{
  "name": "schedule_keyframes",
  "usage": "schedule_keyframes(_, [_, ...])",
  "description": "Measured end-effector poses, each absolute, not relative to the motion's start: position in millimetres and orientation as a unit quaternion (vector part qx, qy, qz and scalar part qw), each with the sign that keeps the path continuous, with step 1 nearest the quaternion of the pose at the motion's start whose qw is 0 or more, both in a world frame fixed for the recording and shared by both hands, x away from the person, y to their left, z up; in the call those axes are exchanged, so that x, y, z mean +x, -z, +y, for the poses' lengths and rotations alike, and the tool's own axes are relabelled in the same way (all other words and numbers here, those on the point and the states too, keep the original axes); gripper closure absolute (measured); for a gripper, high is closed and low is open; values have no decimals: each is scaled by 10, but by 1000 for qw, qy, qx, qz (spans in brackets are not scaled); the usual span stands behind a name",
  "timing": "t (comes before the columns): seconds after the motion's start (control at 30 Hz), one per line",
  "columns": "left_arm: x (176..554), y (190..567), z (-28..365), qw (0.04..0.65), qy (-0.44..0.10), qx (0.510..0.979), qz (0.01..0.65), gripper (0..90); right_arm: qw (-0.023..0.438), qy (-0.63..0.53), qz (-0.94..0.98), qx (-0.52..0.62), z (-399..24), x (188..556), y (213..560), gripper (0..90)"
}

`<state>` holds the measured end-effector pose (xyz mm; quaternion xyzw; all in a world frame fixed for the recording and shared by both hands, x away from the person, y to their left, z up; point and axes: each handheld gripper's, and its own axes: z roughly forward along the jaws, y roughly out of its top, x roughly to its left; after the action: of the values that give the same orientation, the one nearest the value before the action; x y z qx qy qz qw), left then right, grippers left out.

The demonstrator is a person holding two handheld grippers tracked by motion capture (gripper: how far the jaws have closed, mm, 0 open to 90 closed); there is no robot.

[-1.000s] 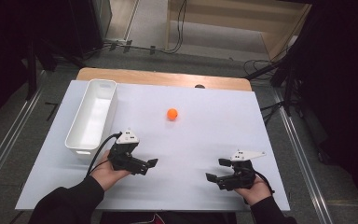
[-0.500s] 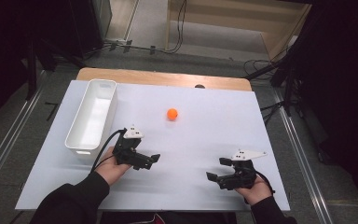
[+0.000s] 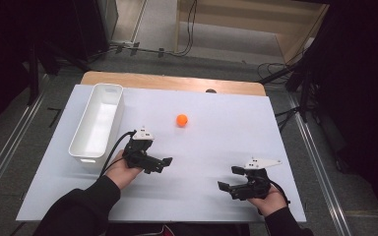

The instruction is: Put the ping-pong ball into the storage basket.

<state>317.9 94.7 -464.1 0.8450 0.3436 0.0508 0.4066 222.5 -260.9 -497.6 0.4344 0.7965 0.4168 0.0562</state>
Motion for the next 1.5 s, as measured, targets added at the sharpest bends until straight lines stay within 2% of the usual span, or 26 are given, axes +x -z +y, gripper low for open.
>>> schedule_keyframes(1.1, [3447, 4567, 734, 423, -29, 847, 320, 4, 52, -417, 795, 436, -2615, 2220, 4973, 129])
schedule_keyframes(1.5, [3519, 4549, 660, 421, -42, 845, 327, 5, 51, -419, 794, 437, -2619, 2222, 4973, 129])
